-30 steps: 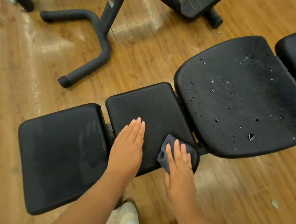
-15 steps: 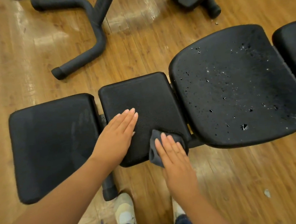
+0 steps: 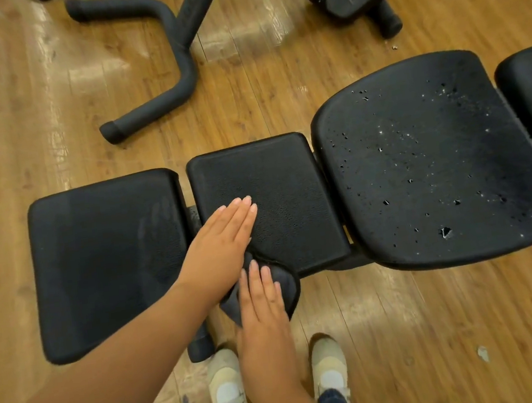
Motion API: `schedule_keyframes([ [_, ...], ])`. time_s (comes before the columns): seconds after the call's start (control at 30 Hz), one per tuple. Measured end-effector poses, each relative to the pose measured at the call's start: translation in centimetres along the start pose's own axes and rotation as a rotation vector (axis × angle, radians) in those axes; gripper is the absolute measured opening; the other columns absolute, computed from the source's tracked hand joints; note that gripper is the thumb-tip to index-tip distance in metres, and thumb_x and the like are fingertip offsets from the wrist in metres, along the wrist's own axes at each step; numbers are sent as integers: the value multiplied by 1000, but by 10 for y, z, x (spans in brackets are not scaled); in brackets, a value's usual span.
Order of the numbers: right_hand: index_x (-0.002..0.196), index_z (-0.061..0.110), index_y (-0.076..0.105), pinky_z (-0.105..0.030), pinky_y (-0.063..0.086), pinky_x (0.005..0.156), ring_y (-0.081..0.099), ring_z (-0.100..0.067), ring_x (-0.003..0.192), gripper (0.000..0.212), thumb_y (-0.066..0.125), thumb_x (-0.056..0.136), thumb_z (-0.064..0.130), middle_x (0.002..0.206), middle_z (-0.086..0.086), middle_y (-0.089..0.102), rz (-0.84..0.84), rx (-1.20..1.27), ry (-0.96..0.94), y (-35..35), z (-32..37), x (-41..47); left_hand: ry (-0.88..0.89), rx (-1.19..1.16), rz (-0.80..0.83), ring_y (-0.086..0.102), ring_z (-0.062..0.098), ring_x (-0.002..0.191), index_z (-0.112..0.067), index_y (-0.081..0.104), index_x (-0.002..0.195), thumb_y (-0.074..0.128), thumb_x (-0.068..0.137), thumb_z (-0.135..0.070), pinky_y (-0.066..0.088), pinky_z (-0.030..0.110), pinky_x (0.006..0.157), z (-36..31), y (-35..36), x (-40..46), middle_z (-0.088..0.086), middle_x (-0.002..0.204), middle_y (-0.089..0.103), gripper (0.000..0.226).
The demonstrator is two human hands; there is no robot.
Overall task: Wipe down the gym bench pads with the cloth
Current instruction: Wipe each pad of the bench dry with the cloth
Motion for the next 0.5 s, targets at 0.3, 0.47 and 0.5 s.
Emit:
schedule_keyframes([
  [0.3,144,12,29,-30,10,115,20,-17,140,71,45,76,-1,151,-6,29,47,-73,-65,-37,-69,16,-10,12,0,45,29,129,0,43,136,27,92,-19,25,40,107,-2,-5,0,16,140,46,50],
  [0.47,144,10,26,-28,5,116,14,-15,141,88,68,69,-7,151,-5,27,25,-30,13,-52,-101,35,-12,29,-13,42,29,131,0,39,138,33,87,-15,18,38,111,-3,-4,-2,16,143,43,53],
  [0.5,144,10,25,-29,5,115,12,-14,141,85,66,72,-5,151,-6,27,2,-28,24,-54,-103,41,-15,31,-16,41,29,132,0,38,138,36,86,-13,15,38,112,-4,-3,-2,16,144,42,54],
])
Point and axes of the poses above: each hand's wrist, its own x-axis towards the middle knuckle, its own y-axis out of the palm, z = x × y, the point moved 9 cm from there along x, towards the middle knuckle
